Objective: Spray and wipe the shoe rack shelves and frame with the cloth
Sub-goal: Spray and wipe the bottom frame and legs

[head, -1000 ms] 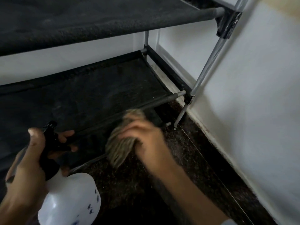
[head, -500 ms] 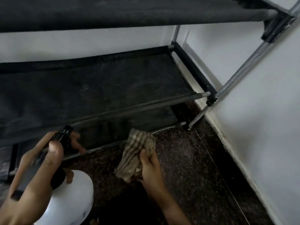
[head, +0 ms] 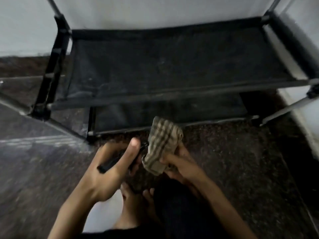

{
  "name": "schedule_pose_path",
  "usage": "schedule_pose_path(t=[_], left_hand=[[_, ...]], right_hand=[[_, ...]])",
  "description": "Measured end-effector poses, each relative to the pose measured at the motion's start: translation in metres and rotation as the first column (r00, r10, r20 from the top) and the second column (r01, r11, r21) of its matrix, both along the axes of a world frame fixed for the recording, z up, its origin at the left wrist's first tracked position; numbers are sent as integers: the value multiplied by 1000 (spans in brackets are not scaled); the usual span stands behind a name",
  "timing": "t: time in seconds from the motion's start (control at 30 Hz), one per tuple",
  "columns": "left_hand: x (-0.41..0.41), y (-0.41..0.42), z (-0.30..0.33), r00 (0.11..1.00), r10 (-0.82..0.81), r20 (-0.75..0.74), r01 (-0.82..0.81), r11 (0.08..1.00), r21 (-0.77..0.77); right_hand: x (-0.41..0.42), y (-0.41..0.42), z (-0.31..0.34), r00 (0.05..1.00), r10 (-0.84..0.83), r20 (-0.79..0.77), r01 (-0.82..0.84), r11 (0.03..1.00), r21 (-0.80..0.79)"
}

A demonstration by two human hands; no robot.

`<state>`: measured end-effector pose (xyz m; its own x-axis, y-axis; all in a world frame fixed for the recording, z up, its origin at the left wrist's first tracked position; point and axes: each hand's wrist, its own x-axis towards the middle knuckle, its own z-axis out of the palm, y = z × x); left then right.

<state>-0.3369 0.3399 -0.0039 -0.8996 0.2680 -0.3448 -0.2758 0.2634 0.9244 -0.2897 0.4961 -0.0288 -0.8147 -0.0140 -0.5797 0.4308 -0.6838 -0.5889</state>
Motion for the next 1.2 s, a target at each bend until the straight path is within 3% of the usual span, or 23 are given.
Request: schedule_pose_path(t=[0.07, 0.17, 0.37, 0.6, 0.8, 0.9, 0.97, 1.0, 1.03, 1.07, 1.1, 1.17, 1.2], left_hand=[[14, -2, 17, 970, -146, -195, 126, 986, -112], [24, -15, 23, 936, -224, -273, 165, 961, -222], [30, -25, 6, 942, -296, -158, 233, 915, -329], [36, -23, -4, 915, -298, -273, 166, 893, -419], [43, -25, -5, 910, -289, -297, 153, 900, -409], [42, -33, -1, 911, -224, -346, 92, 929, -360], [46, -37, -15, 945, -156, -286, 64, 950, -306], [53, -36, -26, 955, -176, -240, 82, 931, -356], [65, -30, -42, 954, -221, -203, 93, 860, -501], [76, -20, -55, 988, -154, -20, 117, 822, -558], [81, -16, -71, 998, -27, 49, 50, 810, -584], [96, -3, -97, 997, -58, 42, 72, 786, -614], [104, 1, -100, 988, -152, -14, 101, 722, -685]], right_hand=[[1, 3, 3, 998, 53, -16, -52, 995, 87], [7, 2, 2, 990, 141, -14, -135, 970, 203], [12, 6, 3, 979, 206, 1, -203, 965, 168], [11, 3, 1, 977, 210, 16, -209, 955, 210], [10, -1, -2, 979, 204, 21, -203, 950, 238], [10, -5, -8, 978, 206, 34, -208, 944, 256], [7, -8, -13, 984, 174, 42, -179, 954, 241], [5, -11, -16, 988, 149, 40, -155, 957, 244], [2, -14, -18, 991, 132, 33, -136, 952, 275], [-2, -16, -19, 992, 126, 25, -127, 929, 347], [-7, -18, -19, 992, 125, 10, -116, 885, 451], [-24, -26, -19, 992, 107, -61, -41, 753, 657], [-35, -31, -17, 991, 89, -95, 11, 673, 740]])
